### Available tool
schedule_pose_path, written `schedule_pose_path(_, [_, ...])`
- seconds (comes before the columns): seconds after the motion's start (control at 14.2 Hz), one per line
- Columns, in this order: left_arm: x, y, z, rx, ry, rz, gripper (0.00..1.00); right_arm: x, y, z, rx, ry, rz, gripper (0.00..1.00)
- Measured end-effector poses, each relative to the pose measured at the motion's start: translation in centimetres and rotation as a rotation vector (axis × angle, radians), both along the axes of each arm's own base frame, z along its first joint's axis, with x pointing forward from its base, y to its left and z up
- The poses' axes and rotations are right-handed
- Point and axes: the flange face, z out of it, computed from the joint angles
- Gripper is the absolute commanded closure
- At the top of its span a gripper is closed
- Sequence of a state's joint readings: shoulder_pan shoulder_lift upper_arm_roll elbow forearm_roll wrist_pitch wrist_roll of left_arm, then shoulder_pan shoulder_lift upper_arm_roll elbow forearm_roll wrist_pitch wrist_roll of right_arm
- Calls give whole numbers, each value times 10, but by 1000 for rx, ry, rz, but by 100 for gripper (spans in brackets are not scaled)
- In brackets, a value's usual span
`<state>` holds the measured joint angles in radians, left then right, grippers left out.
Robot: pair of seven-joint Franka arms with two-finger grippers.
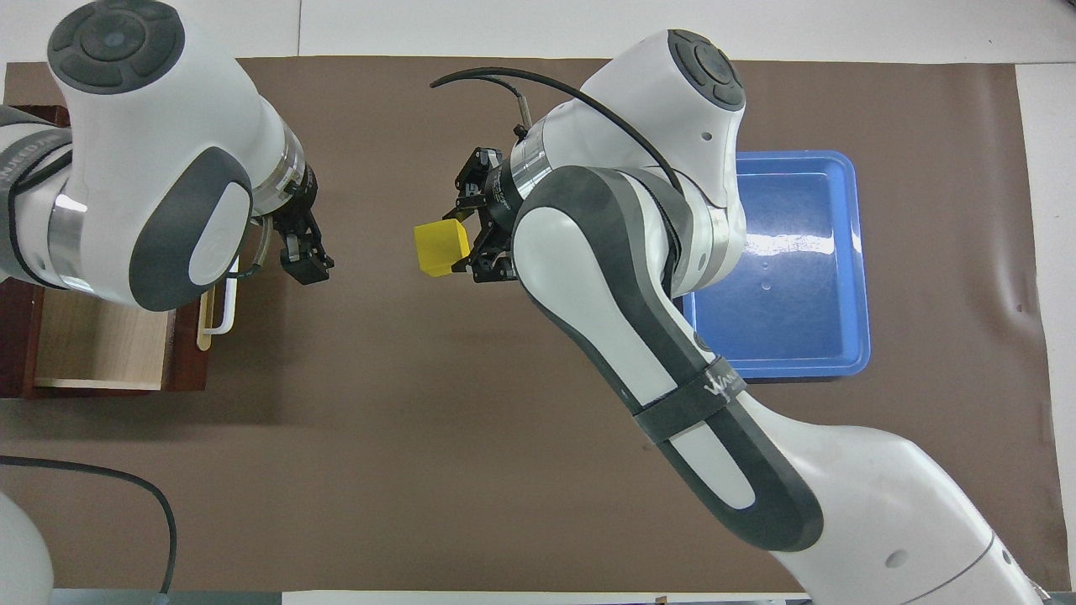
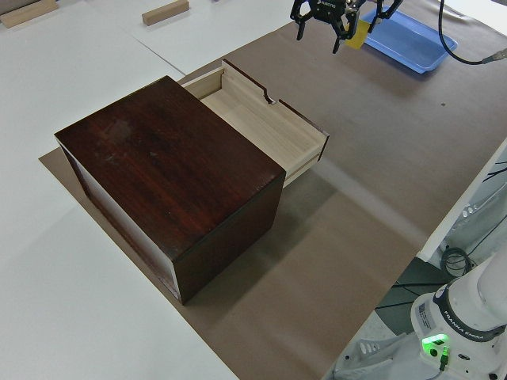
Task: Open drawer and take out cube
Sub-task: 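Open the left gripper and draw it back toward the drawer, then carry the cube into the blue tray while the left gripper pushes the drawer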
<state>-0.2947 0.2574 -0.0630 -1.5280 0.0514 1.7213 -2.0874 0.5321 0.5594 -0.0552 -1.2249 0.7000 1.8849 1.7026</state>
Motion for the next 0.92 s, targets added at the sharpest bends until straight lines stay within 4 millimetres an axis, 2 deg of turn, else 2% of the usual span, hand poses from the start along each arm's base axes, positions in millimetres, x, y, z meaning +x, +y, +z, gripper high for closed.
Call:
schedule_pose_path(0.35, [-6,68,-36,0,32,-89,0,0,-1,0,0,0,-1,100])
schedule_pose_path(0.56, [-11,99,-51,-6,19,-125,0,9,-14,0,-3,-2,-23,100])
schedule_pose_path(0.71, [-20,105,-63,-1,14,-158,0,26,-46,-3,-5,-5,-60,100])
schedule_pose_path(0.92, [-29,104,-77,20,19,-202,0,58,-123,-10,20,-17,-112,100])
